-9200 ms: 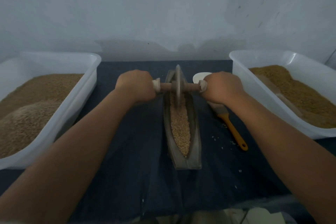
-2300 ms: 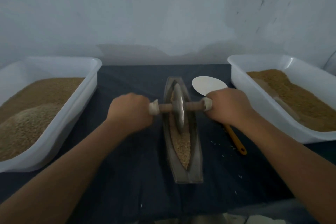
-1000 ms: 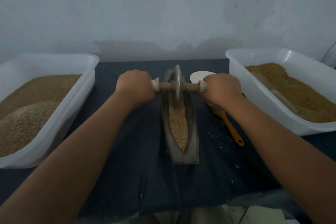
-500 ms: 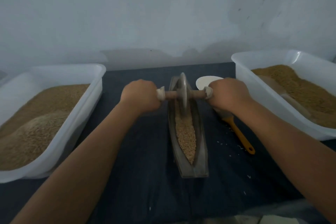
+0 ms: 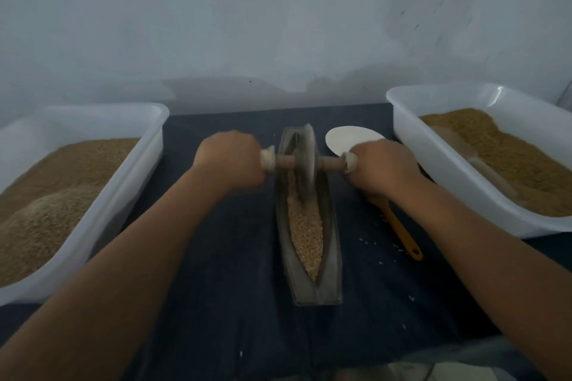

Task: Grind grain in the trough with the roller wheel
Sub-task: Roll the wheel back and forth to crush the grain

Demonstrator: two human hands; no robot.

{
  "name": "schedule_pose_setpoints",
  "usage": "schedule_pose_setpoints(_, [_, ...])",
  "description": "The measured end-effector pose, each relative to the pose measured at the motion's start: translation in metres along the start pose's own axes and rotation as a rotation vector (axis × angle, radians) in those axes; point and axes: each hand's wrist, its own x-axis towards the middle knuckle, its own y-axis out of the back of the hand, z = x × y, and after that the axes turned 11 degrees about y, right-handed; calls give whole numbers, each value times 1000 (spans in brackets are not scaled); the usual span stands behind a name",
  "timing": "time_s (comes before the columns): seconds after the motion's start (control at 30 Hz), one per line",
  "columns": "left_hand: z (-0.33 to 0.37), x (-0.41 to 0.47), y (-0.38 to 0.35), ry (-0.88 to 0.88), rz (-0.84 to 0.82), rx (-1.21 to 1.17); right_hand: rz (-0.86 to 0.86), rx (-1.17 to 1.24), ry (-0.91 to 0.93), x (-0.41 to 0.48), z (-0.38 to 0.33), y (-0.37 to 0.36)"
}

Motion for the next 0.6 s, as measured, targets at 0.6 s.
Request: schedule_pose_setpoints(0.6, [-3, 3, -22, 81, 90, -52, 136, -89, 25, 8, -3, 5])
